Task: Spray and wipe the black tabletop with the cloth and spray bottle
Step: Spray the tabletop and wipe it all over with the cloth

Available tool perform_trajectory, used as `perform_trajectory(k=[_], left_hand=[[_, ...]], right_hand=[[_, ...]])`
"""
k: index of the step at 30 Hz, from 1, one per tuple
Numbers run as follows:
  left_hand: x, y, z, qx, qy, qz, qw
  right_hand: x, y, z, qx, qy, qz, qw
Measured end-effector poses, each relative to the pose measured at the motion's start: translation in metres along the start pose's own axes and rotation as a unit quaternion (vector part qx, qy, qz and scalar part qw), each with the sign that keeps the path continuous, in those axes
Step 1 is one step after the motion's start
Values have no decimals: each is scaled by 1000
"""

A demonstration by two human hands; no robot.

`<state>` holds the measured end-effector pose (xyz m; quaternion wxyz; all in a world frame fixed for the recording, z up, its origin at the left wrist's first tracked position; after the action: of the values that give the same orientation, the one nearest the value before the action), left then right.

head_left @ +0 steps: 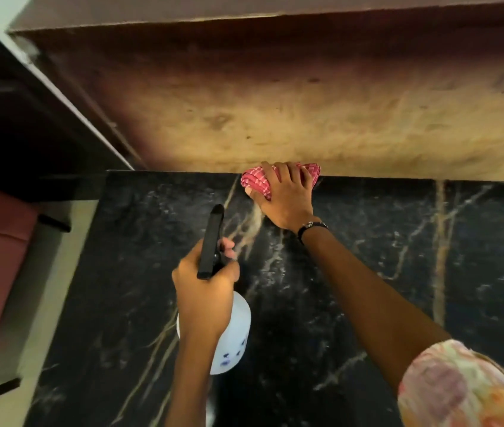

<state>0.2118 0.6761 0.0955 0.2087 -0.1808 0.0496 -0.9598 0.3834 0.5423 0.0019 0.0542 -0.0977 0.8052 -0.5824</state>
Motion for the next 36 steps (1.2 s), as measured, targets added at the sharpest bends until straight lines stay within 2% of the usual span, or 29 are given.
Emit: perform_trajectory(k=[7,13,16,19,23,25,27,32,34,36], left_hand=[[-36,-122,-10,3,-11,54,998],[-50,-183,-26,15,-17,87,996],[-51,-203,-34,21,-24,102,994],[-49,-219,-40,30,-29,112,993],[-46,-240,-48,44,-30,127,990],[-43,-251,-49,54,-30,138,988],[-38,-263,-51,64,-31,153,986],[-19,-299,-52,49,-6,185,981],[-12,-314,-56,39,0,197,980],[-5,-330,-62,26,1,206,978]], right_hand=[[-48,49,-153,-3,-45,-14,999],[-78,87,-262,-15,-91,-18,996],[-75,94,-275,-12,-121,10,993],[-61,87,-265,-9,-190,26,981],[-12,91,-276,39,-356,-15,934],[-1,97,-282,51,-392,-43,918],[-18,99,-288,46,-368,-61,927],[-73,108,-309,74,-243,-77,964],[-70,109,-313,83,-230,-70,967],[-49,108,-316,84,-264,-60,959]])
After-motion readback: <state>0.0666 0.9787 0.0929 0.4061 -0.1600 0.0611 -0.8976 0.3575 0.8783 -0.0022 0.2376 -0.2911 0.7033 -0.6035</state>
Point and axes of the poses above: each hand's wrist, its own x-axis away from the middle knuckle, its own y-axis out of the palm, z = x × y, the point moved 7 cm from there along -x, towards the middle knuckle
